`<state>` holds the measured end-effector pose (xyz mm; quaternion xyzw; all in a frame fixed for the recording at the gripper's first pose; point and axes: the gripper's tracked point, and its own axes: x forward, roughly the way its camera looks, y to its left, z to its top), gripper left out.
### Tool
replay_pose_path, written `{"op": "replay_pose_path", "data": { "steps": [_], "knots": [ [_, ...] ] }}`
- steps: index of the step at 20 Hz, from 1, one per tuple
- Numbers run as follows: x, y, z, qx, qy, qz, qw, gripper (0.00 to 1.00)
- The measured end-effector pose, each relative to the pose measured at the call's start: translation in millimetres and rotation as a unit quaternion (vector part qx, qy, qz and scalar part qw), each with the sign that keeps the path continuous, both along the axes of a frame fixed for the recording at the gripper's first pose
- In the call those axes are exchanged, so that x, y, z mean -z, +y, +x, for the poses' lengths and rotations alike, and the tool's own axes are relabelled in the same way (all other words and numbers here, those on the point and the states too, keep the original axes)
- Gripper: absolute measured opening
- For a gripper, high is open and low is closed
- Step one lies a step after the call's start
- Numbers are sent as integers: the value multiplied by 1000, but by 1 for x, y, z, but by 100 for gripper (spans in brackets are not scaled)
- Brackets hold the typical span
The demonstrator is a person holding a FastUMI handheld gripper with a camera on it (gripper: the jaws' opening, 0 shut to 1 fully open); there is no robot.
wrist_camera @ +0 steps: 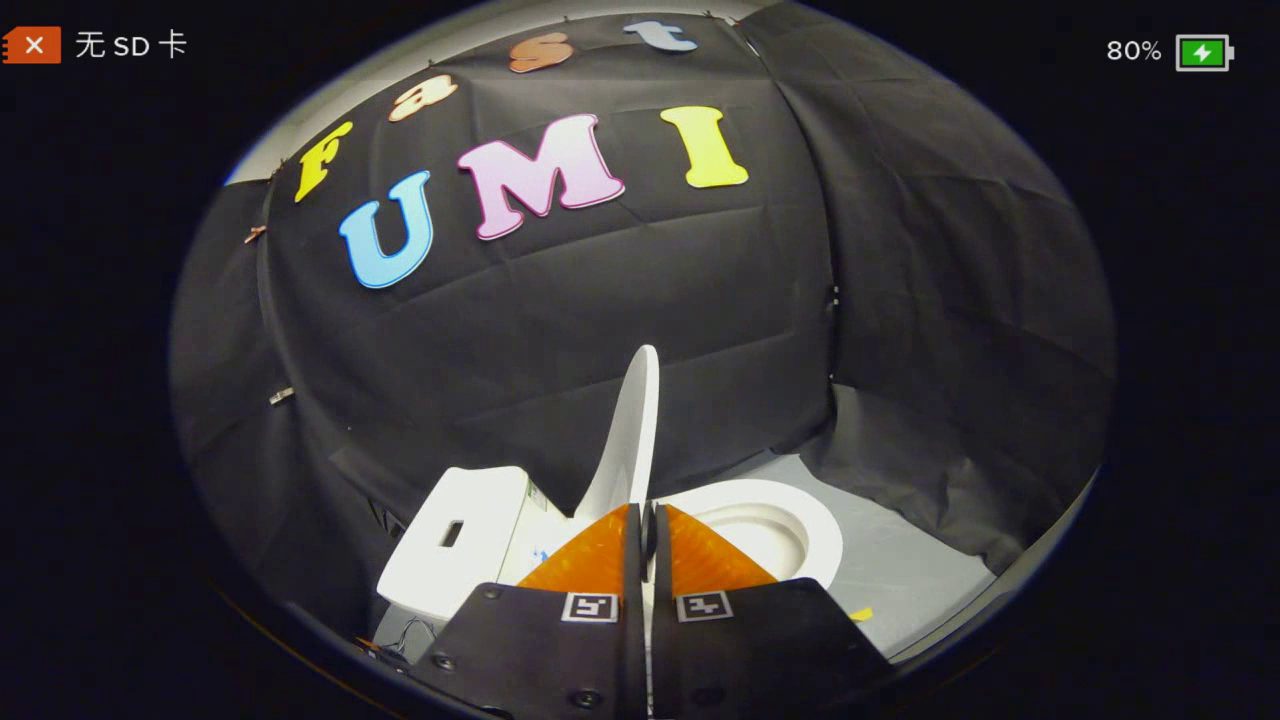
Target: Open the toilet lid.
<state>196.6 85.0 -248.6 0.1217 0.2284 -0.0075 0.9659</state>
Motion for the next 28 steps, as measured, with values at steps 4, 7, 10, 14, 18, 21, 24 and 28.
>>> {"op": "replay_pose_path", "data": {
  "steps": [4, 7, 10, 14, 18, 21, 24, 28],
  "knots": [
    [-18, 41, -2, -18, -22, -38, 999, 7],
    [-27, 71, -3, -24, -36, -69, 997, 7],
    [-33, 104, -5, -38, -49, -90, 994, 7],
    [-39, 145, -8, -56, -65, -109, 990, 7],
    [-39, 185, -11, -77, -77, -125, 986, 7],
    [-38, 214, -15, -96, -84, -146, 981, 7],
    [-34, 239, -16, -111, -86, -153, 978, 7],
    [-26, 275, -22, -138, -84, -165, 973, 7]
  ]
}}
